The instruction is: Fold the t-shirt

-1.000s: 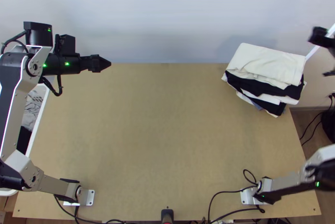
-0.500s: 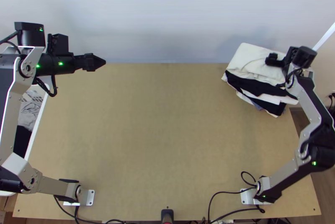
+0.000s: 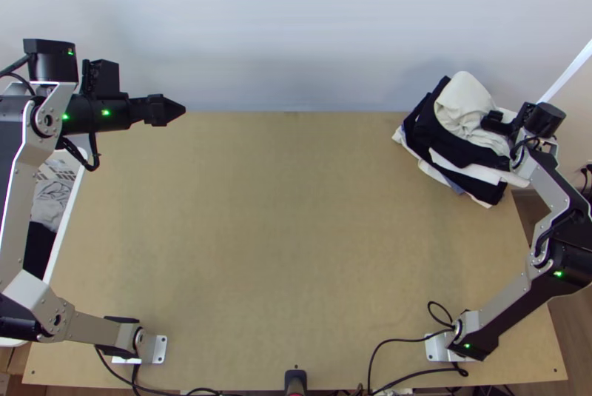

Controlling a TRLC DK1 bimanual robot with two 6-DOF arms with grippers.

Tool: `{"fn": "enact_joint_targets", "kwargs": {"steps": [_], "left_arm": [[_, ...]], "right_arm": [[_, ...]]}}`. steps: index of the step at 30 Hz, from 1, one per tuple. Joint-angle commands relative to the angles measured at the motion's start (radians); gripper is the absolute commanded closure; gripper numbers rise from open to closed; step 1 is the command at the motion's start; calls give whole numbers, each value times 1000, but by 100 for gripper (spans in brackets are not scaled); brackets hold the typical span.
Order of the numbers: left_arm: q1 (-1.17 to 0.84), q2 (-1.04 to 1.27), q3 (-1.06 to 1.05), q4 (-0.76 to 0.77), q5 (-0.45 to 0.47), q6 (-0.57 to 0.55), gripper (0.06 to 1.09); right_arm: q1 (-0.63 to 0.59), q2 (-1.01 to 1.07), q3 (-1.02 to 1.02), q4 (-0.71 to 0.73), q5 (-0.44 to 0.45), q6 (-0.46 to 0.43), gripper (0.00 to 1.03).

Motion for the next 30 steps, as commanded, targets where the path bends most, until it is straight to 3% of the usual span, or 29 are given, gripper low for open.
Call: {"fn": "enact_joint_targets", "kwargs": {"steps": [1, 12, 19, 23, 30], "left_arm": [[1, -11, 12, -11, 3, 12, 9], [4, -29, 12, -21, 3, 12, 9], [15, -52, 12, -35, 3, 12, 9], [35, -64, 13, -47, 3, 21, 9], [69, -80, 12, -64, 3, 38, 9]], "right_arm": [[-6, -49, -4, -50, 30, 17, 5], [135, -250, 119, -108, 64, 40, 5], [243, -193, 134, -153, 91, 46, 5], [267, -144, 114, -185, 91, 92, 5], [240, -9, 89, -76, 93, 89, 5]]}}
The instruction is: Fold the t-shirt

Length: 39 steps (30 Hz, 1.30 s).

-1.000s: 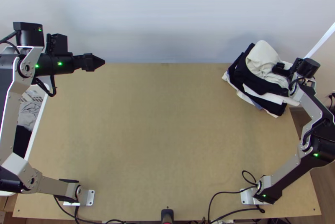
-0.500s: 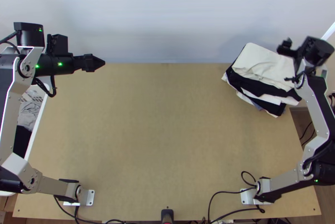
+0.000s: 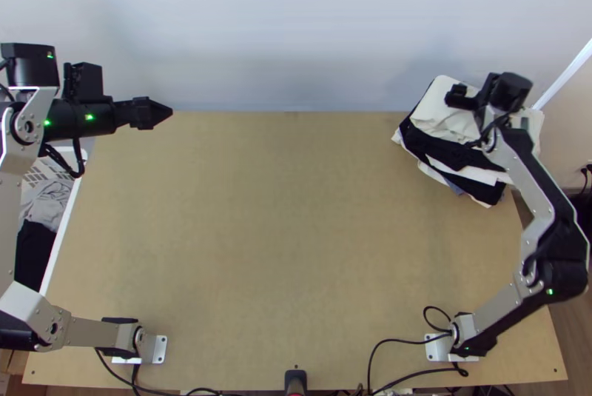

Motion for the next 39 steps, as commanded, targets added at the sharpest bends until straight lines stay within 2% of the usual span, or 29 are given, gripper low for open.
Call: {"fn": "enact_joint_targets", "kwargs": {"steps": [1, 7, 12, 16, 22, 24, 28, 31, 33, 36, 39], "left_arm": [[20, -37, 11, -15, 2, 21, 9], [66, -89, 18, 3, 2, 24, 9], [92, -127, 19, -8, 3, 21, 9], [120, -144, 22, 0, 2, 21, 9], [190, -187, 34, 100, -5, -18, 9], [193, -210, 33, 152, -80, -22, 9], [190, -270, 5, 232, -210, 9, 9], [189, -321, -36, 290, -313, 27, 9], [190, -367, -91, 345, -376, 41, 9], [192, -475, -259, 523, -512, 99, 9], [192, -581, -436, 704, -611, 119, 9]], "right_arm": [[-28, 97, -1, 56, 14, 10, 5], [-88, 291, 114, 61, 34, 12, 5], [-113, 328, 130, 61, 35, 15, 5], [-122, 288, 167, 35, 38, 10, 5], [-133, 70, 246, -48, 37, -11, 4], [-133, -10, 274, -82, 24, -30, 4], [-131, -145, 403, -247, -69, -20, 4], [-130, -223, 527, -413, -115, -13, 4], [-130, -303, 539, -461, -127, -7, 4], [-119, -485, 424, -398, -131, 15, 4], [-97, -708, 164, -171, -144, -4, 4]]}}
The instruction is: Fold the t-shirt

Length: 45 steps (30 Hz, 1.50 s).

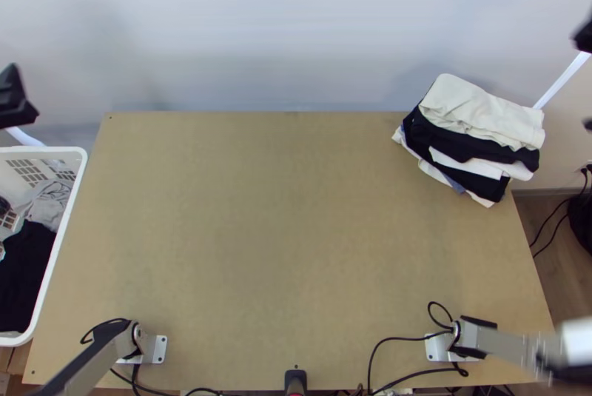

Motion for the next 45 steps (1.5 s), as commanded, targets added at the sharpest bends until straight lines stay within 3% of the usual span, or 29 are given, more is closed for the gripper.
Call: {"fn": "enact_joint_targets", "kwargs": {"steps": [1, 4, 6, 9, 13, 18, 19, 22, 27, 32, 35, 40, 43, 45], "left_arm": [[4, -117, -199, 171, -84, 42, 9], [4, -218, -361, 301, -105, 59, 9], [2, -281, -463, 381, -130, 60, 9], [-1, -393, -650, 531, -200, 60, 10], [-4, -554, -906, 701, -217, 88, 10], [-11, -706, -1108, 732, -217, 100, 10], [-11, -735, -1144, 735, -217, 96, 10], [-14, -833, -1256, 698, -220, 63, 10], [-36, -961, -1386, 629, -222, 50, 10], [-62, -1000, -1483, 548, -220, 27, 10], [-56, -1000, -1553, 545, -220, 25, 10], [-42, -1002, -1642, 522, -222, 10, 10], [-41, -999, -1638, 465, -205, -64, 10], [-42, -997, -1635, 444, -174, -98, 10]], "right_arm": [[35, -234, -325, 231, -37, -32, 4], [81, -483, -689, 611, -97, -99, 4], [107, -610, -848, 693, -103, -111, 4], [176, -763, -1000, 665, -106, -107, 4], [211, -920, -1170, 656, -105, -104, 4], [213, -1075, -1379, 645, -105, -78, 4], [213, -1110, -1414, 644, -102, -22, 4], [216, -1230, -1552, 627, -97, 44, 4], [222, -1240, -1655, 614, -66, 166, 4], [220, -1240, -1781, 579, -62, 192, 4], [211, -1240, -1796, 475, -62, 278, 4], [219, -1240, -1808, 242, -59, 291, 4], [216, -1239, -1805, 223, -11, 272, 4], [203, -1240, -1805, 225, -5, 192, 4]]}}
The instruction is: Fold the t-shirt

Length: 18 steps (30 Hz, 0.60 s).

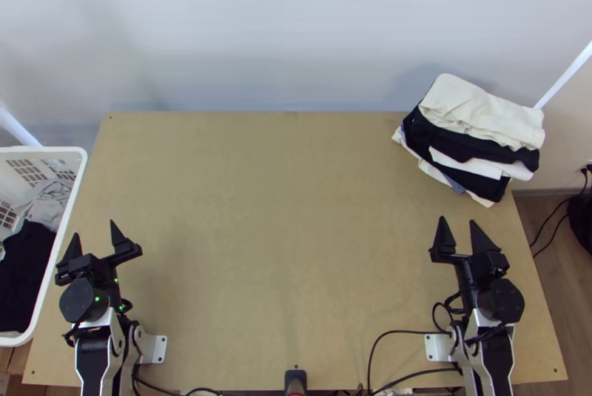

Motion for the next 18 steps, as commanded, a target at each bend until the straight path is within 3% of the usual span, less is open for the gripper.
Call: {"fn": "enact_joint_targets", "kwargs": {"steps": [1, 18], "left_arm": [[4, -3, -29, -56, 34, -84, 10], [7, -4, -27, -57, 38, -86, 10]], "right_arm": [[-18, -5, -6, -16, 16, -115, 4], [-16, -2, -6, -17, 16, -144, 4]]}}
